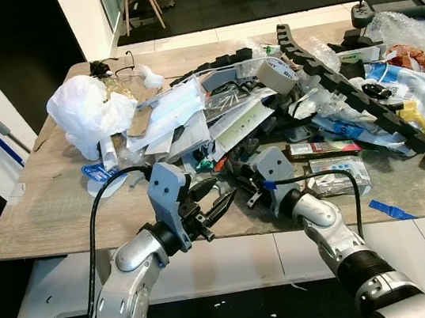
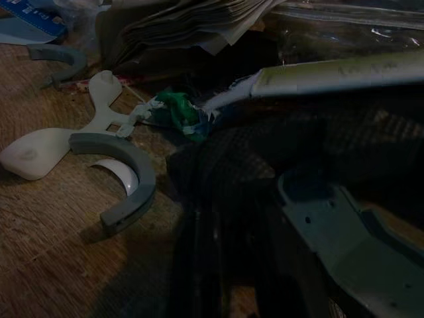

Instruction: Picking trash to rubbish bin

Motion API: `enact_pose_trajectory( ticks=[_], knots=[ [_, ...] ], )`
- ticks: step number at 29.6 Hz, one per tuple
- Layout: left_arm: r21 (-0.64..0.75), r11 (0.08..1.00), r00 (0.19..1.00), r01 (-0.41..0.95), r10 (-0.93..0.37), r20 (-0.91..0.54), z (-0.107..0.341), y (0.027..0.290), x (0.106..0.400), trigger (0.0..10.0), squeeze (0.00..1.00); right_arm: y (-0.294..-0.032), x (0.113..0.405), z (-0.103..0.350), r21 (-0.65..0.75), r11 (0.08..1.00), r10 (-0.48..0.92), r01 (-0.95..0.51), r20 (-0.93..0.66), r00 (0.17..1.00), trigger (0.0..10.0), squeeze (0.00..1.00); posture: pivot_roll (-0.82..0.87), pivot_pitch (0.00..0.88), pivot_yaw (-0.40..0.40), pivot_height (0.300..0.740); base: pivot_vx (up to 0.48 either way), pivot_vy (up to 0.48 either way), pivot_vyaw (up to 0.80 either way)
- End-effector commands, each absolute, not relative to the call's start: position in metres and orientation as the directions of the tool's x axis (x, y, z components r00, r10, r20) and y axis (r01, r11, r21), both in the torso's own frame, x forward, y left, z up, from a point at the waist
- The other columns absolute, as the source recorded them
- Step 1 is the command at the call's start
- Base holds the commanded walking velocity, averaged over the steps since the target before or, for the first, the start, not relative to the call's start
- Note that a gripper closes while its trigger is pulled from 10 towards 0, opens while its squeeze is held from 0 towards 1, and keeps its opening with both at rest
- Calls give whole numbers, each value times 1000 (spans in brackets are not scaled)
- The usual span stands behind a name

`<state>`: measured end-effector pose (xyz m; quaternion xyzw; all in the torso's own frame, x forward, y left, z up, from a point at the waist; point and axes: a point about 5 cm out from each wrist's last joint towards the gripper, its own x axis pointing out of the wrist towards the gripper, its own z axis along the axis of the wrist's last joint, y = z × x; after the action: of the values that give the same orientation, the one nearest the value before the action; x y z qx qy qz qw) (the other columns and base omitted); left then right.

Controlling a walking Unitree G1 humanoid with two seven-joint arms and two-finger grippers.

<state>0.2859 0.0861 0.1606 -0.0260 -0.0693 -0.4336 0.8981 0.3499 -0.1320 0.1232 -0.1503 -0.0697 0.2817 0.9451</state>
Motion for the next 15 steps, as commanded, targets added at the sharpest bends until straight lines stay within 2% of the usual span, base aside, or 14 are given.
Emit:
enact_pose_trajectory(
  ticks=[1, 13, 15],
  knots=[
    [28, 614, 606, 789, -784, 133, 159, 87, 285, 10000, 0, -129, 348, 119, -324, 786, 566, -527, 34, 824, 0, 0, -18, 121, 85, 740, 0, 0, 0],
    [34, 611, 602, 791, -787, 138, 160, 86, 287, 10000, 0, -128, 347, 123, -324, 787, 571, -525, 61, 818, 0, 0, -25, 110, 86, 740, 0, 0, 0],
    [33, 612, 603, 790, -786, 139, 159, 86, 287, 10000, 0, -123, 346, 130, -332, 786, 580, -521, 104, 808, 0, 0, -28, 111, 81, 740, 0, 0, 0]
  ],
)
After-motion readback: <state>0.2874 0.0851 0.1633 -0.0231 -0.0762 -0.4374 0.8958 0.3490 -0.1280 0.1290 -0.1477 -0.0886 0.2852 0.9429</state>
